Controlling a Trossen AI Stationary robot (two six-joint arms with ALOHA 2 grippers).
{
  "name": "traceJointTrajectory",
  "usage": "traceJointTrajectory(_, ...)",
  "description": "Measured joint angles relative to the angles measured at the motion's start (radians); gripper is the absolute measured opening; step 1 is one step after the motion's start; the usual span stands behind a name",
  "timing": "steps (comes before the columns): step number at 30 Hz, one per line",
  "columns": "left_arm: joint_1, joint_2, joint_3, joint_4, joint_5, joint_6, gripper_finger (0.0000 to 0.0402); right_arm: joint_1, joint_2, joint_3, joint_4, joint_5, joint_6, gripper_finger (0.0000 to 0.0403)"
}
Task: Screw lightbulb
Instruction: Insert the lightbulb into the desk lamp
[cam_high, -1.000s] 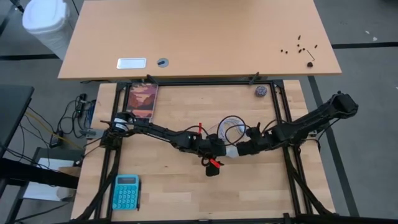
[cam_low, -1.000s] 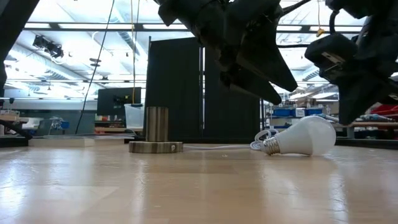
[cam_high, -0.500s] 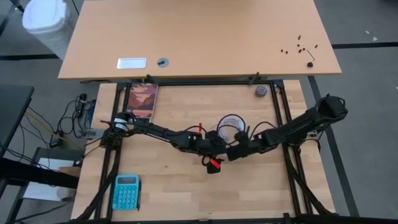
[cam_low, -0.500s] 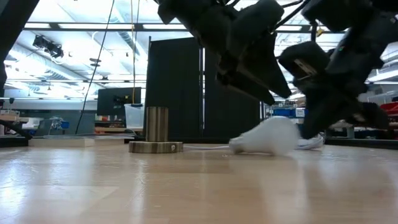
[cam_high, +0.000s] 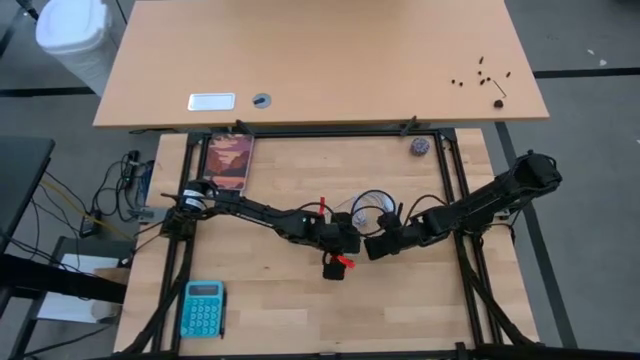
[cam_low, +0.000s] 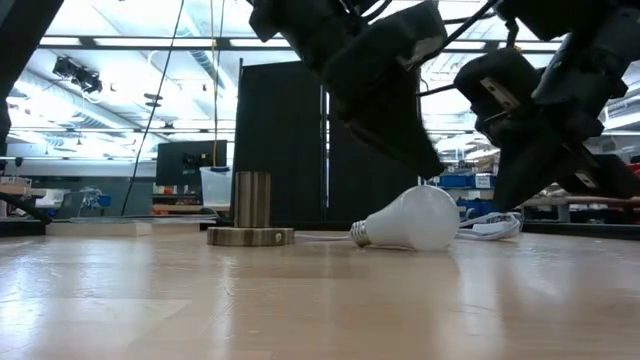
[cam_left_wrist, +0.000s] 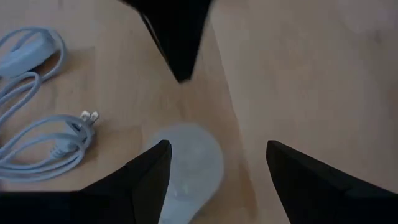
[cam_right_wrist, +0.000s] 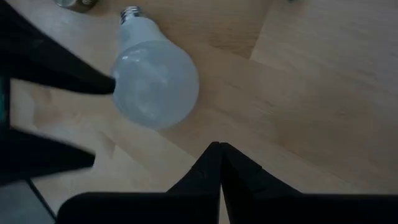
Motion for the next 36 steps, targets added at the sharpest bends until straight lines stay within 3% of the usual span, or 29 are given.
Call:
traceJointTrajectory(5,0.001,0.0,0.0,-0.044,-0.002,0.102,0.0267,0.0,-0.003,0.0,0.004,-0.007,0.009,0.0012)
traceJointTrajectory(11,0.004,0.0,0.0,-0.059,-0.133,0.116,0.0287,0.0,-0.002,0.0,0.002,-0.008,0.011,0.0018)
traceJointTrajectory(17,0.03,0.0,0.0,-0.083,-0.147,0.001,0.0319,-0.016,0.0,0.0,-0.032,0.0,0.01,0.0034)
traceJointTrajectory(26,0.019,0.0,0.024,-0.114,-0.105,-0.206,0.0323,-0.012,0.0,0.0,-0.012,-0.03,0.044,0.006)
traceJointTrajectory(36,0.012,0.0,0.081,-0.155,-0.101,-0.242,0.0324,-0.004,-0.001,0.0,0.057,-0.033,0.11,0.0101)
